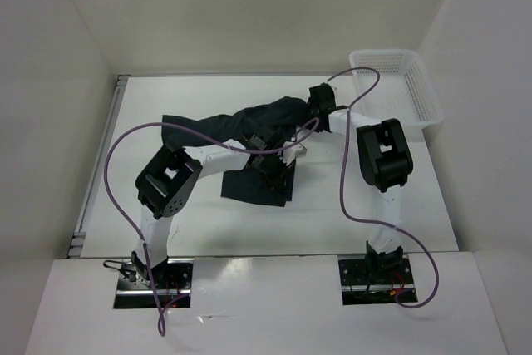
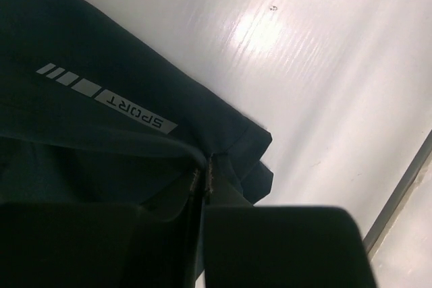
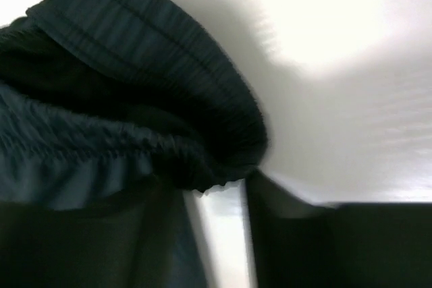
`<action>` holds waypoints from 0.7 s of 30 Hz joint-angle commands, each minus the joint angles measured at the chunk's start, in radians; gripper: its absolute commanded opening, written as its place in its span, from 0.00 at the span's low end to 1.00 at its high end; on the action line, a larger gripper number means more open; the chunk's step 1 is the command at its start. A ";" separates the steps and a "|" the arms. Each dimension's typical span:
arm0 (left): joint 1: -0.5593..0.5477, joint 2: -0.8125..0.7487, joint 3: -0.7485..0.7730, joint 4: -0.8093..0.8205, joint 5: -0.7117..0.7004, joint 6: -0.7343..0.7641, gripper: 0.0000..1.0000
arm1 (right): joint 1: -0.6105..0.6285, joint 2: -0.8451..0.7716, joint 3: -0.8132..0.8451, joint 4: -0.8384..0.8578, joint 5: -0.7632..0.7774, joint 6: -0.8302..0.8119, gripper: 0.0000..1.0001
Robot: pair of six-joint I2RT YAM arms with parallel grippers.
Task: Fold and stack the shorts
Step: Flatten the shorts out
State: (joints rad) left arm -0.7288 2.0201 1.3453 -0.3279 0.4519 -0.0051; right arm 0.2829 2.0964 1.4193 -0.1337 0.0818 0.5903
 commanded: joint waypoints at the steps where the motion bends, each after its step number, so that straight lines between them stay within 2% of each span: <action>1: 0.011 -0.008 -0.021 0.009 0.035 0.005 0.00 | -0.008 0.037 0.065 0.057 -0.039 0.029 0.40; 2: 0.011 -0.018 -0.021 -0.015 0.013 0.005 0.00 | -0.008 0.046 0.066 0.046 -0.039 0.029 0.19; 3: 0.038 -0.035 -0.021 -0.031 0.001 0.005 0.00 | -0.008 0.047 0.076 0.036 -0.039 0.029 0.12; 4: 0.054 -0.046 -0.040 -0.057 -0.013 0.005 0.00 | -0.008 0.036 0.076 0.017 -0.039 0.020 0.00; 7: 0.138 -0.122 -0.113 -0.108 -0.128 0.005 0.00 | -0.008 -0.036 0.012 -0.004 -0.016 -0.024 0.00; 10: 0.268 -0.176 -0.179 -0.143 -0.202 0.005 0.00 | -0.008 -0.165 -0.101 -0.015 -0.002 -0.056 0.00; 12: 0.383 -0.233 -0.207 -0.213 -0.156 0.005 0.00 | -0.008 -0.281 -0.199 -0.027 -0.013 -0.076 0.00; 15: 0.468 -0.313 -0.251 -0.261 -0.124 0.005 0.00 | -0.008 -0.428 -0.318 -0.079 -0.025 -0.087 0.00; 21: 0.500 -0.391 -0.291 -0.261 -0.275 0.005 0.00 | 0.070 -0.601 -0.441 -0.226 0.001 -0.098 0.00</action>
State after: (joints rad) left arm -0.2157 1.6634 1.0657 -0.5591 0.2523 -0.0044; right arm 0.3073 1.5532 1.0161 -0.2737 0.0563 0.5137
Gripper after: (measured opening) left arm 0.009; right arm 0.033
